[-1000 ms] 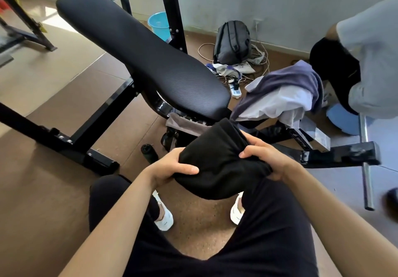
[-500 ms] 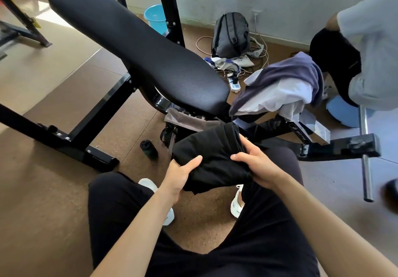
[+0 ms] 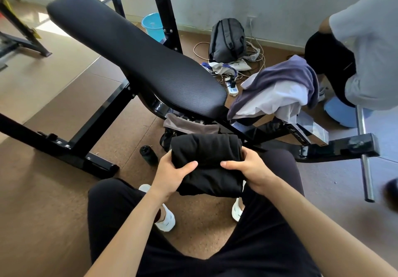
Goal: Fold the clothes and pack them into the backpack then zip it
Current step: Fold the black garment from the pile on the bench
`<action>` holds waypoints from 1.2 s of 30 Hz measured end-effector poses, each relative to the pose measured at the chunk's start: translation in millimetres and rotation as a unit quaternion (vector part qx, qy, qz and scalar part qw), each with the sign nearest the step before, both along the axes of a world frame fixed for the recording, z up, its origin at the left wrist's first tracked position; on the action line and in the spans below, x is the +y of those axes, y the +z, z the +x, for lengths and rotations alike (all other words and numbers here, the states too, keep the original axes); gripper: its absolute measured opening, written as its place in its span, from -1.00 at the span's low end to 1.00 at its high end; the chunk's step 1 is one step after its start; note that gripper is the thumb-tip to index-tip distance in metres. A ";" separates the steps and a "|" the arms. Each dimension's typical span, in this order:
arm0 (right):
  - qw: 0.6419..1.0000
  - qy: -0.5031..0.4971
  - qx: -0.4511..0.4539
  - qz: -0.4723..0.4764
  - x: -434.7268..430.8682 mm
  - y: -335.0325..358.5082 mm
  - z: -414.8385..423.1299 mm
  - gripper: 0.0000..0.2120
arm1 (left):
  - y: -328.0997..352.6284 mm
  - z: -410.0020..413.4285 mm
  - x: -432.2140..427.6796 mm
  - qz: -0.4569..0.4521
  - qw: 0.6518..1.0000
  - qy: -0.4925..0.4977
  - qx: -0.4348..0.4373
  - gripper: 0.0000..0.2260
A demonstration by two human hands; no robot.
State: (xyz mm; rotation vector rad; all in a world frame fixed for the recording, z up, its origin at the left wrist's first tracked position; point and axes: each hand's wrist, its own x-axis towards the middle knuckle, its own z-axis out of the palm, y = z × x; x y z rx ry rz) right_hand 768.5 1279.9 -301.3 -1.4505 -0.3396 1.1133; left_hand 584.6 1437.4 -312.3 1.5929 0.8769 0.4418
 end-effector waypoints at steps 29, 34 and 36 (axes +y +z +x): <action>0.974 -0.141 0.166 0.059 0.4 -1.1 -31.9 -0.62 | 27.6 -2.0 -81.7 0.147 0.982 -0.066 -0.101 -0.80; 0.979 -0.128 0.153 0.036 -7.2 -3.4 -32.5 -0.61 | 30.0 -1.6 -43.8 0.080 0.992 0.076 -0.066 -0.74; 0.982 -0.116 0.148 0.028 -5.5 -3.7 -35.5 -0.62 | 23.1 3.2 -31.9 0.045 0.998 -0.020 -0.039 -0.58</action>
